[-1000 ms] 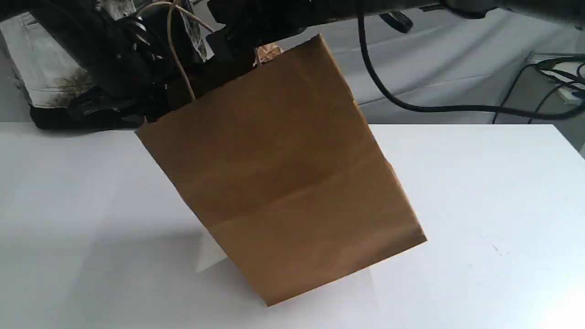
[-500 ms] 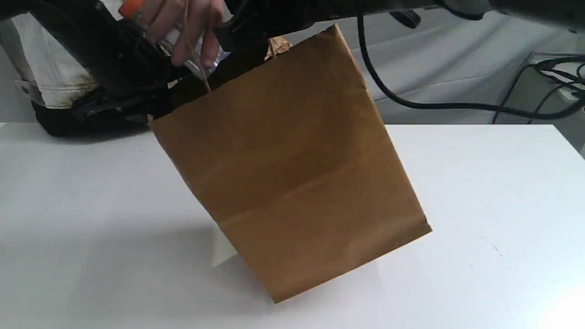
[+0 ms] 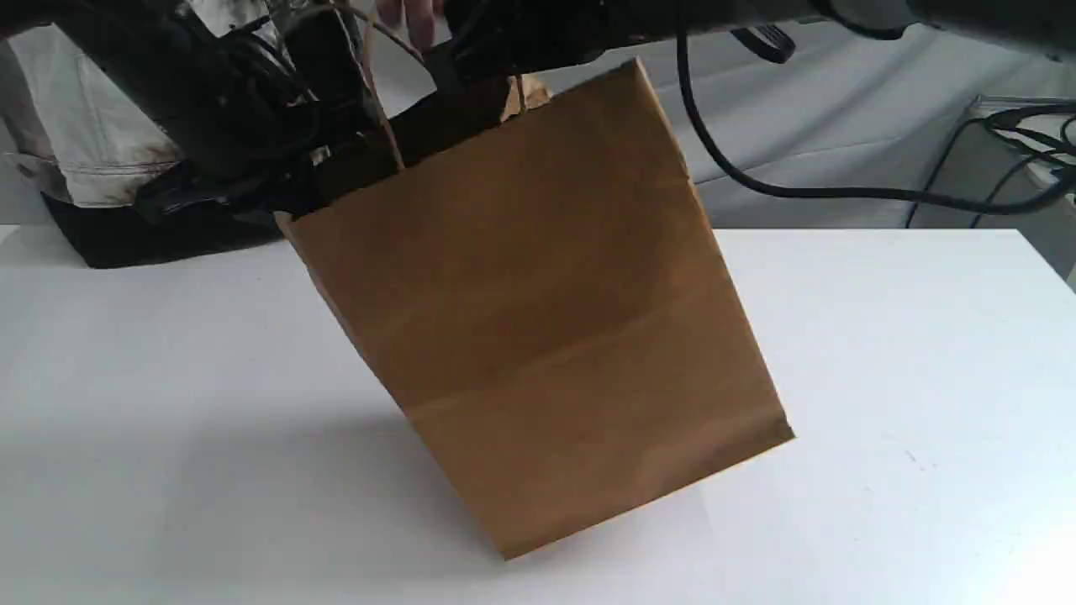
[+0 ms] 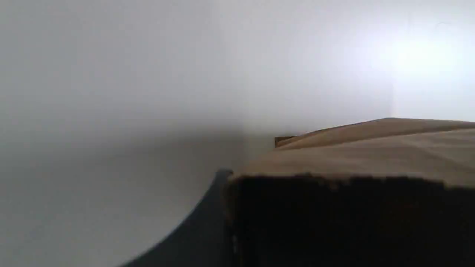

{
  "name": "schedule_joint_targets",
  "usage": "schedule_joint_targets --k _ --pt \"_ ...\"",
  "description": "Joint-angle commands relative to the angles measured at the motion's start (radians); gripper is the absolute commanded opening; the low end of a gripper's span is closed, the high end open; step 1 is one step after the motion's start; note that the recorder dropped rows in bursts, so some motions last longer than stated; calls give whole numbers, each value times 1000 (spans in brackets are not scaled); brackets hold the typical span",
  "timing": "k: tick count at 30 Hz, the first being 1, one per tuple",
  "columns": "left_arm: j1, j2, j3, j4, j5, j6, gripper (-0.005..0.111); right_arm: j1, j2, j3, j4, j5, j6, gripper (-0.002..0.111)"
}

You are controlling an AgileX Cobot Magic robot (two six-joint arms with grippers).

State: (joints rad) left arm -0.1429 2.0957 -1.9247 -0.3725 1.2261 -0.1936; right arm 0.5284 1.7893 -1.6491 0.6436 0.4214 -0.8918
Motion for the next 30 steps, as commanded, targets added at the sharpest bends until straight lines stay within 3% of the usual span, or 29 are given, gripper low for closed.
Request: schedule_joint_targets --k 1,16,30 --pt "4 -13 2 19 -5 19 0 -4 -12 -4 -5 12 3 0" --pt "31 -129 0 103 -5 90 0 -2 -133 41 -58 328 59 0" --pt "34 -185 13 34 -5 93 0 0 -307 322 -19 192 62 0"
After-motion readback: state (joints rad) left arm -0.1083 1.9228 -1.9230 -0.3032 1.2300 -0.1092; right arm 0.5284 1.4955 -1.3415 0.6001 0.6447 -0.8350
